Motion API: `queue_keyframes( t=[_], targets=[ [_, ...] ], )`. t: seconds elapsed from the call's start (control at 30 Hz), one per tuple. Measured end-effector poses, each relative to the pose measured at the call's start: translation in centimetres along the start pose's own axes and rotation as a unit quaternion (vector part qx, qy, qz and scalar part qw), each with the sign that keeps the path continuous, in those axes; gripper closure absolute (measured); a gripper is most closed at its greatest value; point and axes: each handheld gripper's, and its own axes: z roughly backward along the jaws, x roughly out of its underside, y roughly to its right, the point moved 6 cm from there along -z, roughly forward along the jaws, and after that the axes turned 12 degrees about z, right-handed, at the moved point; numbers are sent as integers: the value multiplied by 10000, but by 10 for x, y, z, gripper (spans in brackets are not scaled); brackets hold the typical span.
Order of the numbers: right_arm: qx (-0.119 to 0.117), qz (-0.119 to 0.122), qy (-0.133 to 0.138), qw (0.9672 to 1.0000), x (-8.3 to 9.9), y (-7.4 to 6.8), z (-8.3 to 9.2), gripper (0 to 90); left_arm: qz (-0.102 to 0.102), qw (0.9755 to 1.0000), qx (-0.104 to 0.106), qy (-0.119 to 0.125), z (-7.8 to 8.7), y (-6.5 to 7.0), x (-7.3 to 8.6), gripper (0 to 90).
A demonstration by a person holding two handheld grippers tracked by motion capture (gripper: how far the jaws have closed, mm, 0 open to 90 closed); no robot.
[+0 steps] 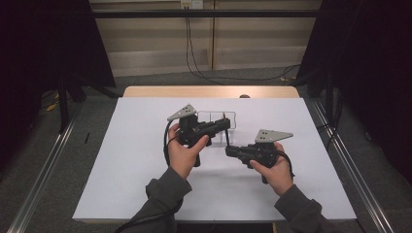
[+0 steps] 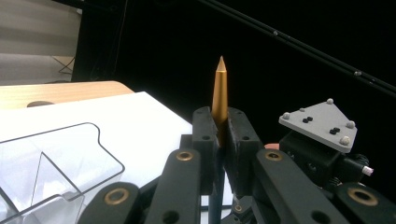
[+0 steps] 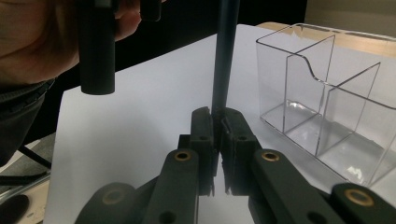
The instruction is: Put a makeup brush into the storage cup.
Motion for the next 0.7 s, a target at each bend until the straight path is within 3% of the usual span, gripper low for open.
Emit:
queue_keyframes(
  t=[0.2, 0.3, 0.7],
  targets=[
    [22, 6, 4, 10000, -1, -1, -1, 825, -47, 10000, -2, -18, 0, 1, -1, 838],
    [40, -6, 26, 10000, -1, -1, -1, 764, -83, 10000, -34, -6, 0, 0, -2, 838],
    [470, 13, 80, 9989, 0, 7, 4, 358, -215, 9997, -136, 48, 4, 0, -8, 838]
  ],
)
